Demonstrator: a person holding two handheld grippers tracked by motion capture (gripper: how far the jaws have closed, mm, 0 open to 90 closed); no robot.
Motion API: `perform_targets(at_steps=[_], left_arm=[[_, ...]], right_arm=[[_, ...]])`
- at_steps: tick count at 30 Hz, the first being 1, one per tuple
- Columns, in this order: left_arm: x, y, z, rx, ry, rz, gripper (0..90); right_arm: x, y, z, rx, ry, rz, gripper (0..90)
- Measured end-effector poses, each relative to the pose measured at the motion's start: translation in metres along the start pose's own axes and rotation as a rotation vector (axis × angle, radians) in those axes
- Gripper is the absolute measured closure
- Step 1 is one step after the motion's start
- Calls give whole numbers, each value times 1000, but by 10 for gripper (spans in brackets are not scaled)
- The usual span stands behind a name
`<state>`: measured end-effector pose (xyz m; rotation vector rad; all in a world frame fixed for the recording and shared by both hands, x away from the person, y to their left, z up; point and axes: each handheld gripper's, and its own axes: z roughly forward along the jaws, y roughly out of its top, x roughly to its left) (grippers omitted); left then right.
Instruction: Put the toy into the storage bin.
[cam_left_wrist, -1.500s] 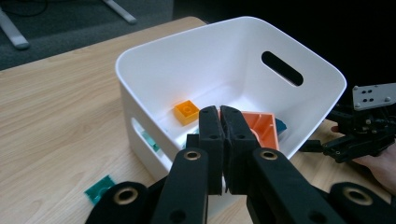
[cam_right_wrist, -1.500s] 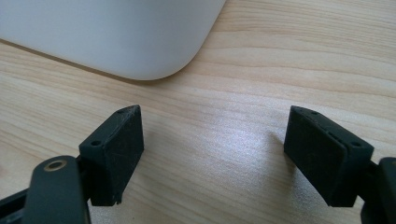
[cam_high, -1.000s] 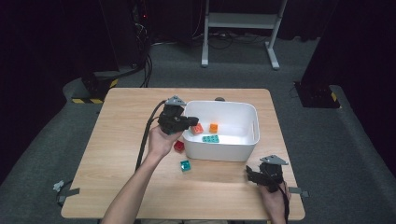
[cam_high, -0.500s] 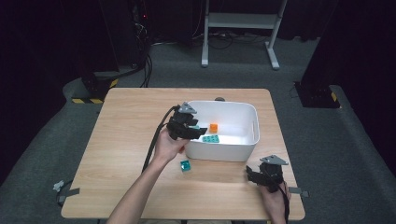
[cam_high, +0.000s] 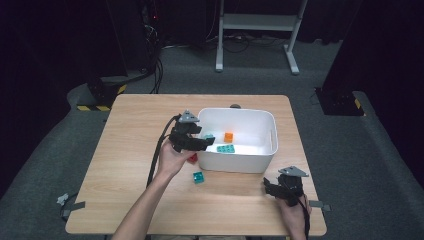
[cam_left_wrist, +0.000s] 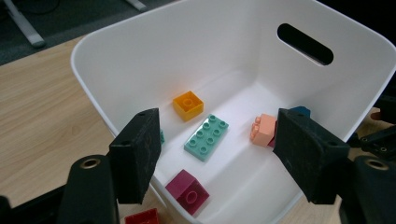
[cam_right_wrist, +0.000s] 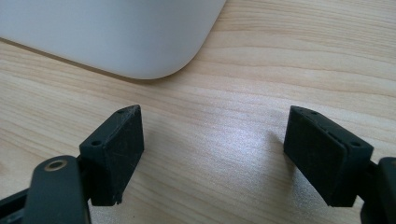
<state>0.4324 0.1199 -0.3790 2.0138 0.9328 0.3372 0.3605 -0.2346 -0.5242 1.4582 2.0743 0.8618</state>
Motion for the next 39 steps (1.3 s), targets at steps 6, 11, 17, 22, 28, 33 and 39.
perform_targets(at_steps=[6, 11, 17, 22, 28, 33, 39], left_arm=[[7, -4, -9, -23, -2, -21, 282], [8, -7, -17, -14, -13, -20, 244], [20, -19, -33, -47, 10, -51, 238], [27, -30, -46, -65, 27, -92, 233], [28, -52, -57, -71, 58, -98, 261], [23, -82, -55, -48, 71, -96, 276], [21, -103, -41, -6, 76, -111, 273]], right_arm=[[0, 0, 0, 0, 0, 0, 203], [0, 0, 0, 0, 0, 0, 203], [0, 0, 0, 0, 1, -1, 203], [0, 0, 0, 0, 1, -1, 203], [0, 0, 0, 0, 1, -1, 203], [0, 0, 0, 0, 1, -1, 202], [0, 0, 0, 0, 1, -1, 202]])
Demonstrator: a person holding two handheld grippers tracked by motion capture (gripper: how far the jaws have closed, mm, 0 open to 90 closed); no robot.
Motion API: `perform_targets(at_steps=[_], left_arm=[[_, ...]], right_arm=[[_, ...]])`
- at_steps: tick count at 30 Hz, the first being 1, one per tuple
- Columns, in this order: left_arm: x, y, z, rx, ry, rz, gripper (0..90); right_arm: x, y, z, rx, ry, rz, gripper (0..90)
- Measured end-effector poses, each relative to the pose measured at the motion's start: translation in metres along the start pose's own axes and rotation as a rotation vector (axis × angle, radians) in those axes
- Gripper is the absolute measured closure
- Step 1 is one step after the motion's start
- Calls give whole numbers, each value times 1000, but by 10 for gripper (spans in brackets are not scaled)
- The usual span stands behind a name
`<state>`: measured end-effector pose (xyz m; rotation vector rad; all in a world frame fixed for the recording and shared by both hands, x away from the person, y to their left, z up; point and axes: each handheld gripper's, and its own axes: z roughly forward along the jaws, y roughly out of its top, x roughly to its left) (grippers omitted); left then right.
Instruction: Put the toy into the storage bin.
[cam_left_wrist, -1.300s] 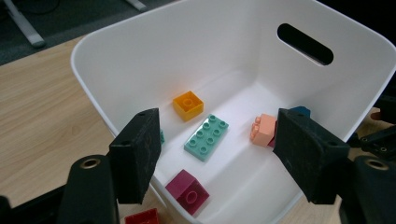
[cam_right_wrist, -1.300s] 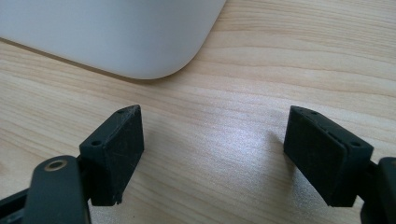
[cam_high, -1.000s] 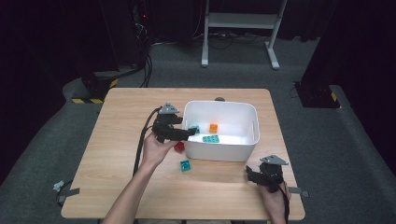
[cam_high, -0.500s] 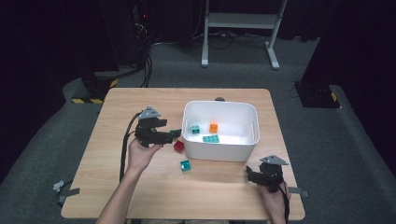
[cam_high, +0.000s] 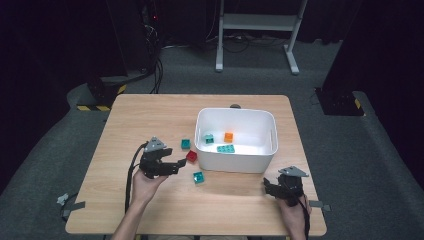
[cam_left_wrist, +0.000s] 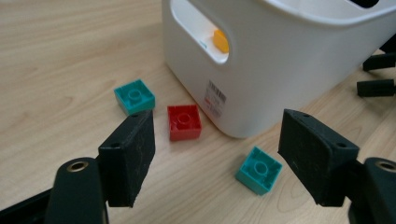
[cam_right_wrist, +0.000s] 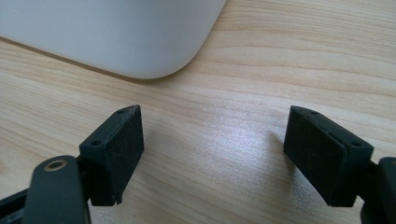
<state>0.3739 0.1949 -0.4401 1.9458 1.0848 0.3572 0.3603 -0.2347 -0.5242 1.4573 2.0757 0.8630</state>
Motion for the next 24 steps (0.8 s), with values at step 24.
perform_targets(at_steps=[24], left_arm=[[-23, -51, 39, 33, -35, 12, 219]], right_arm=[[0, 0, 0, 0, 0, 1, 202]])
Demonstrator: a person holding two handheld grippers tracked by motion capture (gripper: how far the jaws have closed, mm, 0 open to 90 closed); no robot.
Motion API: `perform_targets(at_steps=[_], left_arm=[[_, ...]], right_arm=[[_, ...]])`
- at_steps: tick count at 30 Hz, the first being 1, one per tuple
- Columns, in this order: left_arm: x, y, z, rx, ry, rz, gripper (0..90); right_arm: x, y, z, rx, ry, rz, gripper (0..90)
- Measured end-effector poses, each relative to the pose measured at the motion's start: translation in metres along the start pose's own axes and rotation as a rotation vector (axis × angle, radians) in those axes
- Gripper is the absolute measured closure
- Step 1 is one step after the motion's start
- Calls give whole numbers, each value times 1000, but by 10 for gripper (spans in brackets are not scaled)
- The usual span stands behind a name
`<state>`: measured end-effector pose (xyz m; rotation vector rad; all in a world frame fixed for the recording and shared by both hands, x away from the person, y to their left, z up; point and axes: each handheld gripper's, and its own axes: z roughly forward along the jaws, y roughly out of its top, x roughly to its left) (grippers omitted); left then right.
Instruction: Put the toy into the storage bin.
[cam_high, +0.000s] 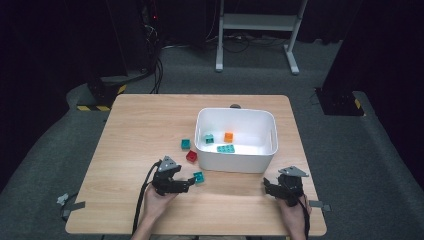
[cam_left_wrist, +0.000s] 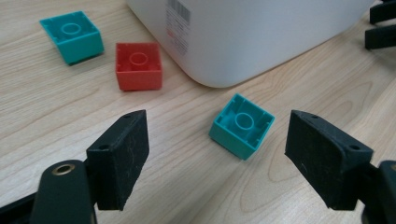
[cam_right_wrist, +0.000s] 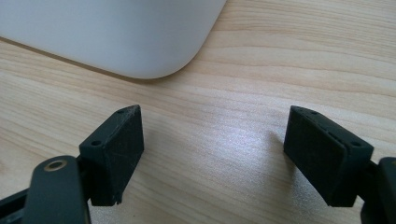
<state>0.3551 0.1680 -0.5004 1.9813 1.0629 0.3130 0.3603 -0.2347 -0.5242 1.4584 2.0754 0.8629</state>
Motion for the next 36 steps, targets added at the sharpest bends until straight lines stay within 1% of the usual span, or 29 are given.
perform_targets(at_steps=[3, 5, 8, 12, 15, 16, 21, 22, 24, 28, 30, 33, 36], left_arm=[[-3, -1, 7, 26, 12, 36, 220], [-4, -1, 11, 34, 16, 48, 224], [-7, -2, 17, 36, 8, 43, 228], [-13, -1, 25, 32, 17, 65, 233], [-16, -1, 30, 26, 17, 64, 247], [-17, -1, 33, 32, 18, 71, 252], [-21, 0, 40, 29, 29, 71, 290], [-21, 0, 40, 30, 31, 78, 298], [-23, 0, 42, 28, 36, 80, 319], [-27, 0, 47, 33, 48, 101, 353], [-28, 0, 47, 35, 49, 100, 372], [-28, 0, 47, 31, 52, 109, 408], [-26, 0, 48, 28, 56, 112, 460]], right_arm=[[0, 0, 0, 0, 0, 0, 202], [0, 0, 0, 0, 0, 0, 202], [0, 0, 0, 0, 0, 0, 202], [0, 0, 0, 0, 0, -1, 202], [0, 0, 0, 0, 0, 0, 202], [0, 0, 0, 0, 0, -1, 202], [0, 0, 0, 0, 0, 0, 202], [0, 0, 0, 0, 0, 0, 202], [0, 0, 0, 0, 0, 0, 202], [0, 0, 0, 0, 0, 0, 202], [0, 0, 0, 0, 0, 0, 202], [0, 0, 0, 0, 0, -1, 202], [0, 0, 0, 0, 0, -1, 202]])
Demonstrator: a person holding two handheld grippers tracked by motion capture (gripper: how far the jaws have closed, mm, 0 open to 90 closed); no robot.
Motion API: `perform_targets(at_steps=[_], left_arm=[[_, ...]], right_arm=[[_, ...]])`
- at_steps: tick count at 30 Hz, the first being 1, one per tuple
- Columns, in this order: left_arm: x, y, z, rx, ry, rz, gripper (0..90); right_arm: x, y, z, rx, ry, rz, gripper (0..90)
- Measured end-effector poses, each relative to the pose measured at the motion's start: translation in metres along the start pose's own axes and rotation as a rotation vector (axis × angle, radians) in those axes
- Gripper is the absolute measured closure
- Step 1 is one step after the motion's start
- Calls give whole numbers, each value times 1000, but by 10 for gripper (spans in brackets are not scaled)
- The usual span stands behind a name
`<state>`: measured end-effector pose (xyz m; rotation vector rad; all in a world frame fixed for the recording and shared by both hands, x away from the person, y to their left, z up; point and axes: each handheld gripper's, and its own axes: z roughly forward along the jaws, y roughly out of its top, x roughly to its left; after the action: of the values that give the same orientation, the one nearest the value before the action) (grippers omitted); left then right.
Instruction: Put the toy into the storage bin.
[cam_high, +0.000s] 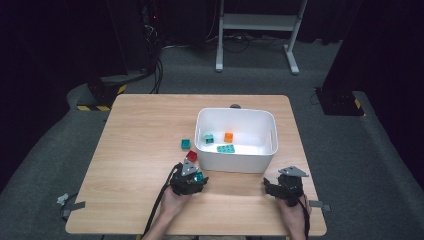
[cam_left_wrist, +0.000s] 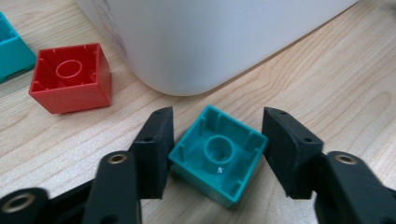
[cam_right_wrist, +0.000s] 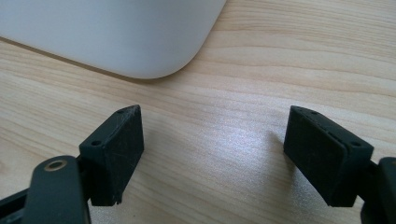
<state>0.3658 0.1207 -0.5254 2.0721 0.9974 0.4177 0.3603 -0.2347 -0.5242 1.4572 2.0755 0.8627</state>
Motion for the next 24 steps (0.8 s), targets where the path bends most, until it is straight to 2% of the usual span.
perform_targets(at_steps=[7, 15, 22, 24], left_arm=[[-2, 1, 0, 12, 1, 23, 480], [-3, 2, 0, 19, 8, 20, 484], [-4, 5, -4, 30, -14, 18, 485], [-4, 7, -6, 26, -32, 8, 485]], right_arm=[[0, 0, 0, 0, 0, 0, 202], [0, 0, 0, 0, 0, 0, 202], [0, 0, 0, 0, 0, 0, 202], [0, 0, 0, 0, 0, 0, 203]])
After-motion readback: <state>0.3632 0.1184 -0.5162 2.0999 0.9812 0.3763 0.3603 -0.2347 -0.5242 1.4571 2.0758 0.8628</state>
